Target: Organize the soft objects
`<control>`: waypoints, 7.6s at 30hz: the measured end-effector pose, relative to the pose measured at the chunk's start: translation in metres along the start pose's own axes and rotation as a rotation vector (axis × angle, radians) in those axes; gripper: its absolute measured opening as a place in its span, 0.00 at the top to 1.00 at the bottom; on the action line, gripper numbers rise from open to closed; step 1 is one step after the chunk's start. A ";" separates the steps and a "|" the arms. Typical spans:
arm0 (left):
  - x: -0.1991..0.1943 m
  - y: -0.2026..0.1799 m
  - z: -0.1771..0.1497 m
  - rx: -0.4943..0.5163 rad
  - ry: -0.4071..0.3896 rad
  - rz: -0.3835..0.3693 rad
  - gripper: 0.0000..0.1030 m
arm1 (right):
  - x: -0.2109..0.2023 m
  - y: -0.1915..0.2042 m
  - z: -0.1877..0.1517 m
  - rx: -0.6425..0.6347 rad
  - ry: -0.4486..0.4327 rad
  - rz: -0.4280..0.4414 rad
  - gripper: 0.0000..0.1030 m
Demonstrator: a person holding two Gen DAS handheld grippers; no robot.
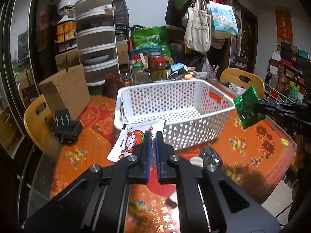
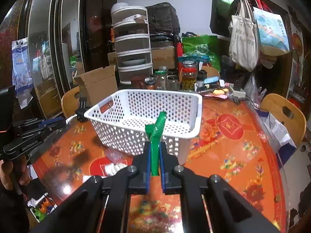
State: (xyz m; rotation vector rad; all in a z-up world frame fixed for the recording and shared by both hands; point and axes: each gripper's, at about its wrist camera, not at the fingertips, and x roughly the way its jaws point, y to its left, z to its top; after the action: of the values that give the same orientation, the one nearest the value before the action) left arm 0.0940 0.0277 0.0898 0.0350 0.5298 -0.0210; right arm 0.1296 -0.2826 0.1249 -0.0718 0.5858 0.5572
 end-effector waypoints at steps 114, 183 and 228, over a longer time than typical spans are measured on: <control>0.192 0.006 0.085 -0.102 0.297 -0.078 0.82 | 0.171 -0.036 0.076 -0.019 0.267 -0.098 0.91; 0.047 -0.035 -0.120 -0.154 0.270 -0.162 0.00 | 0.054 0.013 -0.102 0.147 0.196 0.067 0.08; 0.033 -0.022 -0.152 -0.111 0.235 -0.102 0.67 | 0.084 0.089 -0.124 0.019 0.246 0.163 0.82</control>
State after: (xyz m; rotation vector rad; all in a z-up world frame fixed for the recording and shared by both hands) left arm 0.0453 0.0113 -0.0591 -0.0994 0.7669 -0.0874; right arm 0.0789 -0.1940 -0.0162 -0.0759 0.8415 0.7067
